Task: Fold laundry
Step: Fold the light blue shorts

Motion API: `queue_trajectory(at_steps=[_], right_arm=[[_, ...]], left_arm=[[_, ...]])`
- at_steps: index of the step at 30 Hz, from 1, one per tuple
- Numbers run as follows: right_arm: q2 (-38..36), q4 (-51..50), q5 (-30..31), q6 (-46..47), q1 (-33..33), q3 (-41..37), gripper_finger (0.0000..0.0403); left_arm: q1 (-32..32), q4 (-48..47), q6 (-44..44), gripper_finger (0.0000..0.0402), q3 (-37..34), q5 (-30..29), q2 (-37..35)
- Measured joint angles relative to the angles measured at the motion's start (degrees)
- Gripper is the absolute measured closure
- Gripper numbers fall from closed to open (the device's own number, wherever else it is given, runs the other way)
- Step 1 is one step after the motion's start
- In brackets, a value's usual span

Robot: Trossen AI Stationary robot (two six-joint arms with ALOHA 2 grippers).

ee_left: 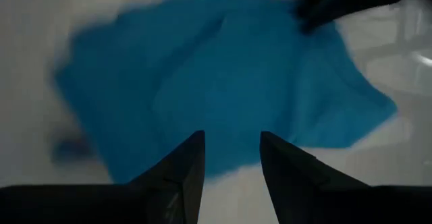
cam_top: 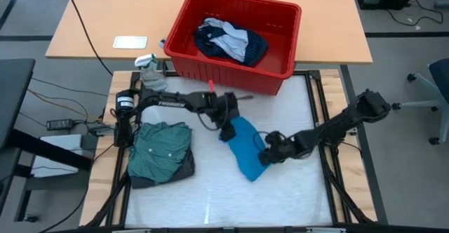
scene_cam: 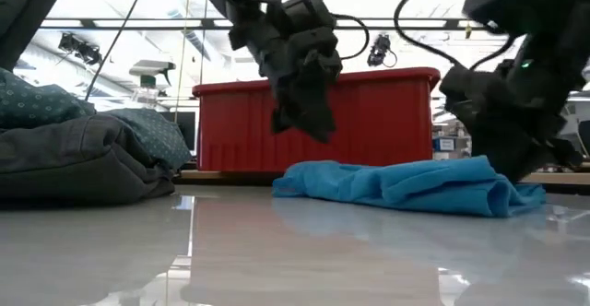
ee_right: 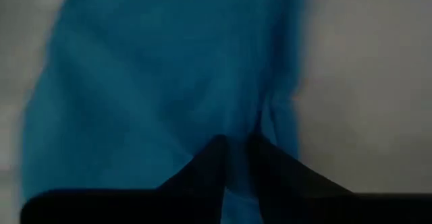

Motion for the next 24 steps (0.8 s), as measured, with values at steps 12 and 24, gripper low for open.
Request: queue_trajectory(at_steps=[12, 24], right_arm=[[-6.0, 15.3, 9.0, 7.8, 16.0, 0.1, 0.0295], [-13.3, -10.7, 5.8, 25.5, 14.5, 0.1, 0.0147]], left_arm=[[-16.6, 14.0, -19.8, 0.0255, -16.0, -13.0, -12.2], [-11.6, 37.8, -28.0, 0.019, -22.0, -6.0, -4.2]])
